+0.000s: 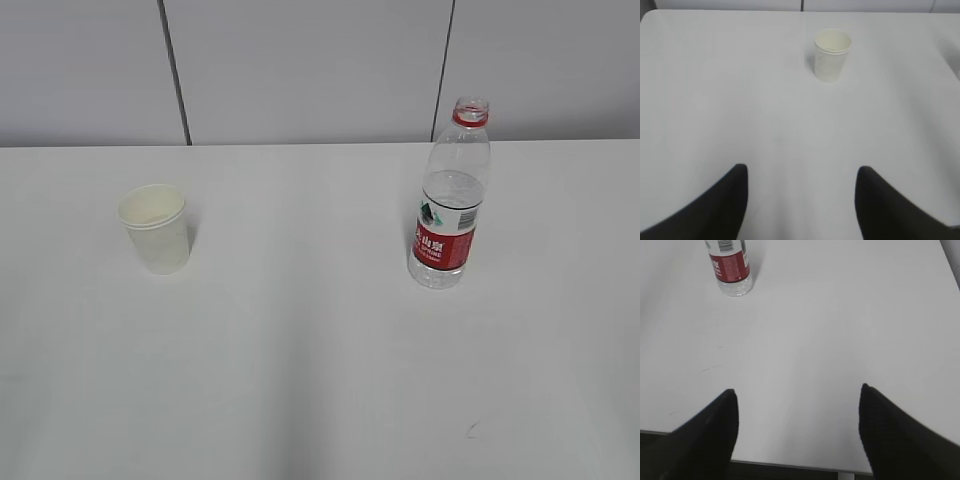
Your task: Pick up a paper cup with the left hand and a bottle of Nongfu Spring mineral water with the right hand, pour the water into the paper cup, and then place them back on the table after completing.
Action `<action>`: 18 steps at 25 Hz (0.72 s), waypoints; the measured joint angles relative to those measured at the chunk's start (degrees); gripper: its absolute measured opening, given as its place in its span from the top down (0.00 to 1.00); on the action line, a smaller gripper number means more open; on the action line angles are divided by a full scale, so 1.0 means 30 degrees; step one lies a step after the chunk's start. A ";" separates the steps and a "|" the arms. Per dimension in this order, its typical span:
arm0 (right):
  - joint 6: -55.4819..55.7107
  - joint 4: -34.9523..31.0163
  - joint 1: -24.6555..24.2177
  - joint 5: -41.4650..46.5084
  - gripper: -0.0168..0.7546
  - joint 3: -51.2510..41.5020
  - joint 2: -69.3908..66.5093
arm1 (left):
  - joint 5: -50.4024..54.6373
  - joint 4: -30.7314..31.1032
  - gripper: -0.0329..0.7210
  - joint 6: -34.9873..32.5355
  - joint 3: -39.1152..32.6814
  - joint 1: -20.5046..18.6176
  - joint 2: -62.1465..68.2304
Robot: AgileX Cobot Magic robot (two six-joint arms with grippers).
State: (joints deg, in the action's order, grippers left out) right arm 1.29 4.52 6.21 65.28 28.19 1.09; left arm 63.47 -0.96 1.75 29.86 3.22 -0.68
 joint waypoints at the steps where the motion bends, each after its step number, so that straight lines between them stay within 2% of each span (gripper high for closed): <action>1: 0.0000 0.0000 -0.0078 0.0000 0.26 0.0000 0.0000 | 0.0000 0.0000 0.39 0.0000 0.0000 -0.0309 0.0000; 4: -0.0033 0.0044 -0.0121 0.0030 0.26 0.0000 0.0000 | 0.0000 0.0016 0.39 0.0000 0.0000 -0.0884 0.0000; 18: -0.0033 -0.0213 -0.0121 0.0030 0.26 0.0000 0.0000 | 0.0000 0.0016 0.39 0.0000 0.0000 -0.0963 0.0000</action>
State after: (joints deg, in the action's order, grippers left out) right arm 1.19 3.88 5.84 65.37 28.19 1.09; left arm 63.47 -0.91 1.75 29.86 0.33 -0.68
